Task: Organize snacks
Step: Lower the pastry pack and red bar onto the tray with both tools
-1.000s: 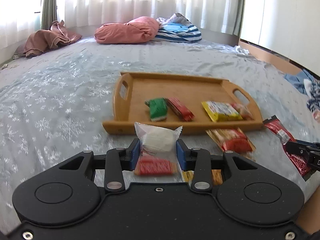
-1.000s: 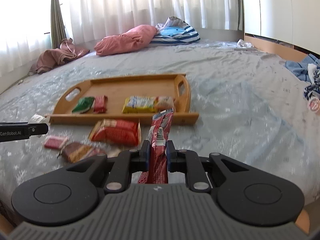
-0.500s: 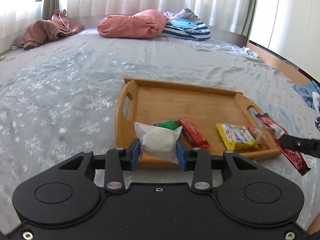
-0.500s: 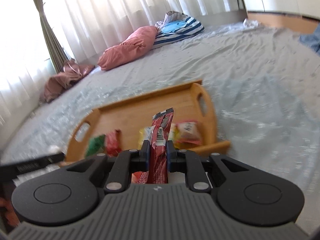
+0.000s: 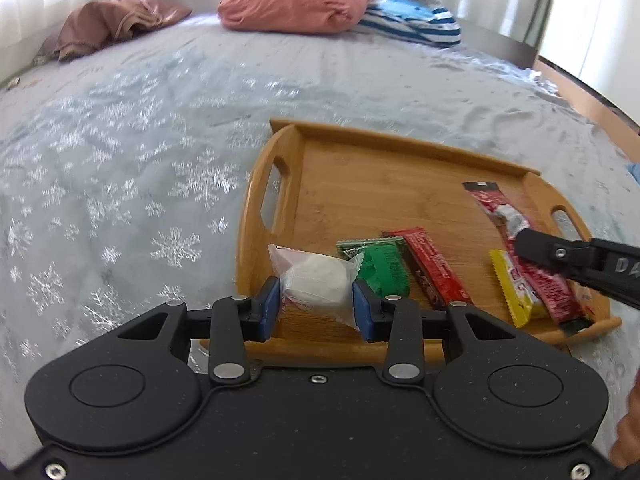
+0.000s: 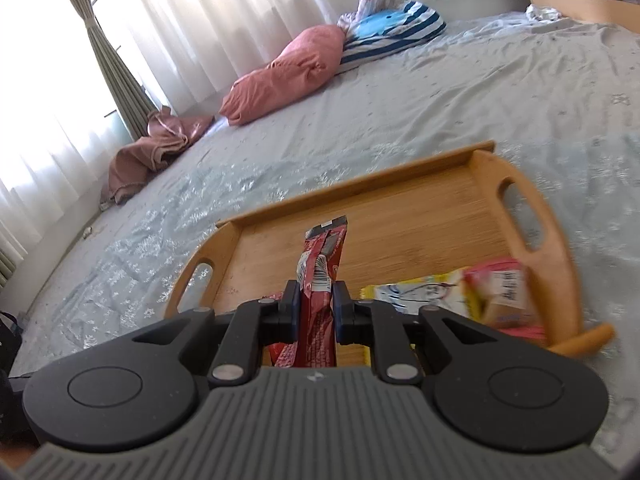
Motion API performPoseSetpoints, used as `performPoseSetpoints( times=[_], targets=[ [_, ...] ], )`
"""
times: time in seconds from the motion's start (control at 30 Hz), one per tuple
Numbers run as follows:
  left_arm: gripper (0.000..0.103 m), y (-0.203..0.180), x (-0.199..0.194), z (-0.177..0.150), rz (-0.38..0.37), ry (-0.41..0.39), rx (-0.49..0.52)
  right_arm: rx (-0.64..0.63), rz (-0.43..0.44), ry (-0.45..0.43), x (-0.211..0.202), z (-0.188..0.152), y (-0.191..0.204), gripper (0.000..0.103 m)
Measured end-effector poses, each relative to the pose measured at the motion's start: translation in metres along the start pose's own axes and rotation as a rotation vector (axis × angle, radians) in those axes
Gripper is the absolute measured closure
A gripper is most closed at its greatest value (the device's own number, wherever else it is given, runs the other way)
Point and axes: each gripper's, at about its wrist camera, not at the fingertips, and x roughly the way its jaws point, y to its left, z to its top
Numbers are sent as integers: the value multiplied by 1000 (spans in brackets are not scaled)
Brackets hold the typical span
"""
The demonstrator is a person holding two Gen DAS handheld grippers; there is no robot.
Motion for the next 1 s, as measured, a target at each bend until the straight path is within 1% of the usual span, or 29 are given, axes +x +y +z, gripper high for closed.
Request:
performPoseSetpoints(
  times=[0.13,0.33,0.43,0.6,0.73,0.87,0.93,1.0],
  targets=[
    [66,0,10,1,8,10,-8,-3,-26,8,19,-5,2,84],
    [66,-1,15,2,-1,18,-8,9,-51,21,33,-14,-5,84],
    [66,-3,15,2,0,18,-7,5,-64,24,36,-16,-10,83],
    [65,-4,17,2,-1,19,-3,2,-76,5,36,-16,-16,83],
    [64,-6,18,2,-2,21,3,6,-93,-12,36,-15,-22,83],
    [61,-11,18,0,6,15,30,12,-104,-24,35,-14,-27,83],
    [59,-12,17,-1,9,12,35,10,-98,-24,35,-14,-28,81],
    [58,-12,16,-1,8,10,33,9,-93,-32,35,-13,-28,75]
  ],
)
